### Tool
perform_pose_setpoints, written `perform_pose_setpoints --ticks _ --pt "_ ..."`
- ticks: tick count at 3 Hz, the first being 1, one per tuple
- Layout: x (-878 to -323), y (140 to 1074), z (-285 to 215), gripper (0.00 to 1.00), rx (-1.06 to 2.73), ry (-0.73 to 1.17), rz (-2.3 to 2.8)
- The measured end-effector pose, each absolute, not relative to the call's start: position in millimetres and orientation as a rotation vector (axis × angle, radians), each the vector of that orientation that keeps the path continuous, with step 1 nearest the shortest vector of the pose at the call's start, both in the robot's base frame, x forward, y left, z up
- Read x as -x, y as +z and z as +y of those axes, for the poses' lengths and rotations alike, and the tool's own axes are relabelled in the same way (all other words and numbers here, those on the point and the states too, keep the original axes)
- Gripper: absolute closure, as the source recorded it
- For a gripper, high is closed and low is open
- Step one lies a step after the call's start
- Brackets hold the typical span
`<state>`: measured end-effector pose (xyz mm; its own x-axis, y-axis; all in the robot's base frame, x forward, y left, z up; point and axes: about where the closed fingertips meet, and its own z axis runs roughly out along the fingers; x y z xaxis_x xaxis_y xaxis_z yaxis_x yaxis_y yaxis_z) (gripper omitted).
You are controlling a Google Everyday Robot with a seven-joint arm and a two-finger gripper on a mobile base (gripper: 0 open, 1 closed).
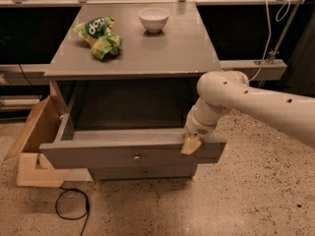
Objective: Open top drawer
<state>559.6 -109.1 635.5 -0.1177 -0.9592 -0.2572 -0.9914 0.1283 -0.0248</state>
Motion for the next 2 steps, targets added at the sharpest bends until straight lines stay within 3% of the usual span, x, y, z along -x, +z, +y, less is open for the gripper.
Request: perform_pose_setpoints --ticks 2 --pt "-559.6 635.5 -109.1 0.09 1.932 0.225 2.191"
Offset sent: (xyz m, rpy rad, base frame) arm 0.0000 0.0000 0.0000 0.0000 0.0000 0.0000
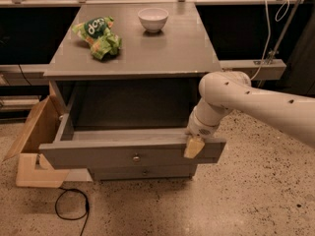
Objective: Open top drawer
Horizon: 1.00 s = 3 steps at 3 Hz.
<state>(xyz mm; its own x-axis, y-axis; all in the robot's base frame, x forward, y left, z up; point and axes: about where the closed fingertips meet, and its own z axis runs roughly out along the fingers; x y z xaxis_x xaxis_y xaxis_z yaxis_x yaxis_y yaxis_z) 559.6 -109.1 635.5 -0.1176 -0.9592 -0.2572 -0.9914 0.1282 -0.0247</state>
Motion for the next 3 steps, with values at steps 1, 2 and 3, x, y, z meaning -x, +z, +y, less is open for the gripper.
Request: perform_pose_setpoints --ticks 1,2,3 --pt "-560 635 -109 0.00 1.932 0.225 2.191" --pt "-559 660 -121 0.00 1.887 0.207 2.166" --pt "-545 727 -144 0.00 1.801 0.092 2.136"
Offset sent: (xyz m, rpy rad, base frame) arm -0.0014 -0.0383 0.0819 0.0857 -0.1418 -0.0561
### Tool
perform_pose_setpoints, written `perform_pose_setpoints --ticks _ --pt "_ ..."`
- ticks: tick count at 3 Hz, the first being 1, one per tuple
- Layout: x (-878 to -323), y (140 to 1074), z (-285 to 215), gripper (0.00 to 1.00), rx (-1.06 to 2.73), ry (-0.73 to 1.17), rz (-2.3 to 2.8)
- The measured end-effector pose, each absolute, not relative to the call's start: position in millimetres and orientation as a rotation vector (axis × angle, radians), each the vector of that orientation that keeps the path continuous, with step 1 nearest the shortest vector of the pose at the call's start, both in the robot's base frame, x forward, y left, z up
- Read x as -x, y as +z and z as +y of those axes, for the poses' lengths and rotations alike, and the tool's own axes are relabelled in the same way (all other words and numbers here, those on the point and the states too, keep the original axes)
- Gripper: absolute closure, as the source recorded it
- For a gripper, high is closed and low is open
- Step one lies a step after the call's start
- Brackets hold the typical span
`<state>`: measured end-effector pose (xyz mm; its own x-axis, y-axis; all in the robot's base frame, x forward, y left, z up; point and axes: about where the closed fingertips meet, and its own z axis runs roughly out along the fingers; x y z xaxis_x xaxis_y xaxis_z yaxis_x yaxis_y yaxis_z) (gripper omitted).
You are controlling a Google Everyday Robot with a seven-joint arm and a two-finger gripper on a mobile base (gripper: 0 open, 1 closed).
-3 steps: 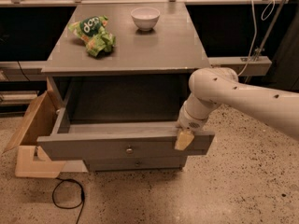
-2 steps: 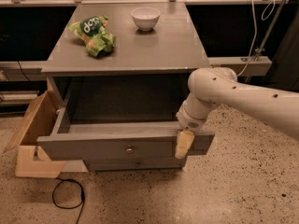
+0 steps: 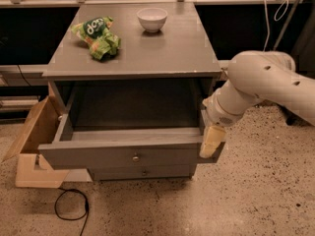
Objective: Open top drawer
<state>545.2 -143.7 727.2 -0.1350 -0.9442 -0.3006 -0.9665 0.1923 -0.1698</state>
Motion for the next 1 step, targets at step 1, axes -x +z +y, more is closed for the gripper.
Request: perform_pose_setpoints --ticks 1 --pt "-535.4 784.0 -147.8 0.00 1.779 -0.053 2.122"
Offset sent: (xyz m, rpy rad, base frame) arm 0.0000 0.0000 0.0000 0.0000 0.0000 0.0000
